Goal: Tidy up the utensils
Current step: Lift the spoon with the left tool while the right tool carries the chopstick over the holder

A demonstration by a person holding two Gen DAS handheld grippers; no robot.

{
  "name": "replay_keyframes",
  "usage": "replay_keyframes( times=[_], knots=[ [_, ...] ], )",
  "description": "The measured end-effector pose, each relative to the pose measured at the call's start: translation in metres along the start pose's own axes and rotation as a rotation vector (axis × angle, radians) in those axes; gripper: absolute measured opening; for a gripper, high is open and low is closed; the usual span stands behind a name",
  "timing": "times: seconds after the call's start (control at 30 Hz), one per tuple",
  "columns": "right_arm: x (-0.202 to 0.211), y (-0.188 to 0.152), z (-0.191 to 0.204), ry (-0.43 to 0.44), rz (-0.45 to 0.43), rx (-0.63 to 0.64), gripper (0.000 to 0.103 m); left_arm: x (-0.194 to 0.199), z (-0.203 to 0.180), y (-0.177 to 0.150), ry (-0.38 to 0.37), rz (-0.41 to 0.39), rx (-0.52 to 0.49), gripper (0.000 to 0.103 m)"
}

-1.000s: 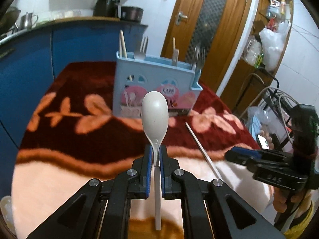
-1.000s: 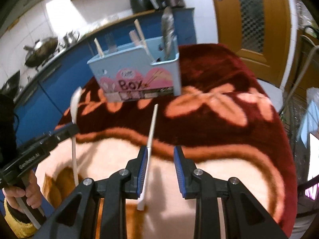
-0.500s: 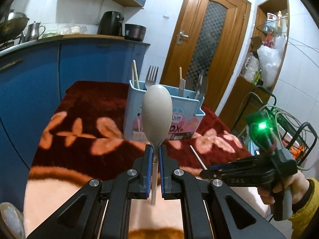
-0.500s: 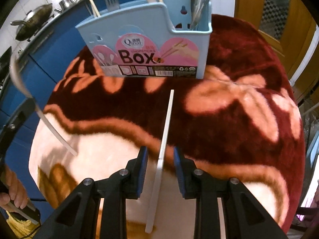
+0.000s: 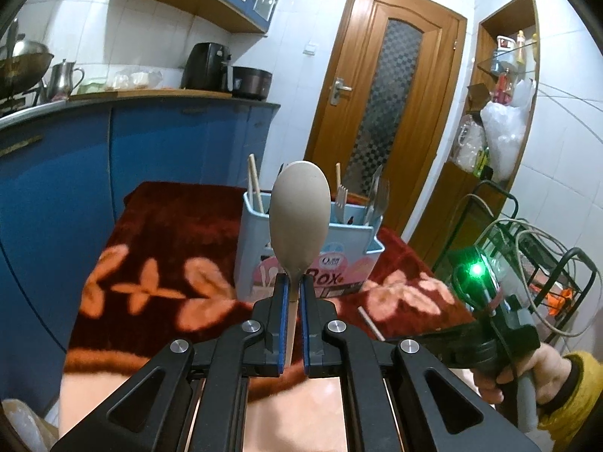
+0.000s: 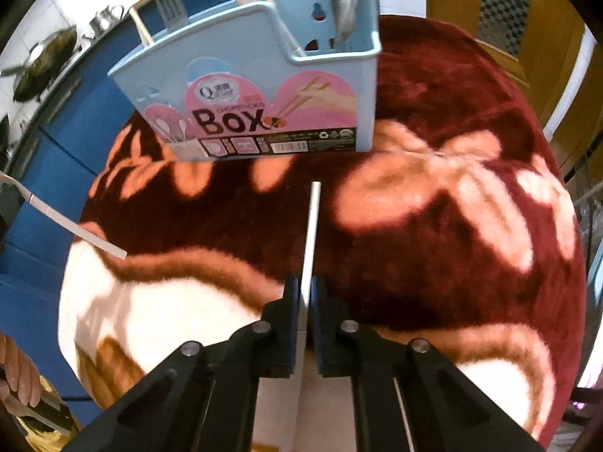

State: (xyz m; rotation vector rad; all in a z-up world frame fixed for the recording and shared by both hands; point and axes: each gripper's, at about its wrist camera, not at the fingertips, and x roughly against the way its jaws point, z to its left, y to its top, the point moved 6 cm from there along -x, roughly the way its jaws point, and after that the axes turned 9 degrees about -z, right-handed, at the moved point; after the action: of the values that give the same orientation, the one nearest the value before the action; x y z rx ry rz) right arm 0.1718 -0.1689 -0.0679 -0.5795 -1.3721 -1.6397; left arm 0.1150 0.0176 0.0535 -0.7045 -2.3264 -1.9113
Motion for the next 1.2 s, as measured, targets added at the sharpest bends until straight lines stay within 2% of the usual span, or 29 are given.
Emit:
replay_keyframes(
  times=[0.13,0.43,0.73,0.97,1.07,1.2],
  knots=[
    [0.017,0.000,-0.007,0.047,-0.057,-0.041,0.007,0.000,-0.006,0.008,-0.010,-0.020,-0.021,0.005],
    [0.059,0.001,-0.007,0.104,-0.232,-0.027,0.007,-0.005,-0.012,0.022,-0.003,-0.043,-0.014,0.005],
    [0.085,0.027,-0.011,0.127,-0.413,-0.036,0.007,-0.005,-0.015,0.046,0.025,-0.093,-0.023,0.005],
    [0.096,0.041,-0.015,0.159,-0.480,-0.067,0.007,-0.010,-0.019,0.083,0.049,-0.162,-0.057,0.005],
    [0.100,0.043,-0.017,0.167,-0.511,-0.077,0.007,-0.019,-0.019,0.095,0.087,-0.207,-0.094,0.005],
    [0.101,0.045,-0.021,0.154,-0.547,-0.080,0.007,-0.041,-0.014,0.098,0.099,-0.204,-0.085,0.005]
  ],
)
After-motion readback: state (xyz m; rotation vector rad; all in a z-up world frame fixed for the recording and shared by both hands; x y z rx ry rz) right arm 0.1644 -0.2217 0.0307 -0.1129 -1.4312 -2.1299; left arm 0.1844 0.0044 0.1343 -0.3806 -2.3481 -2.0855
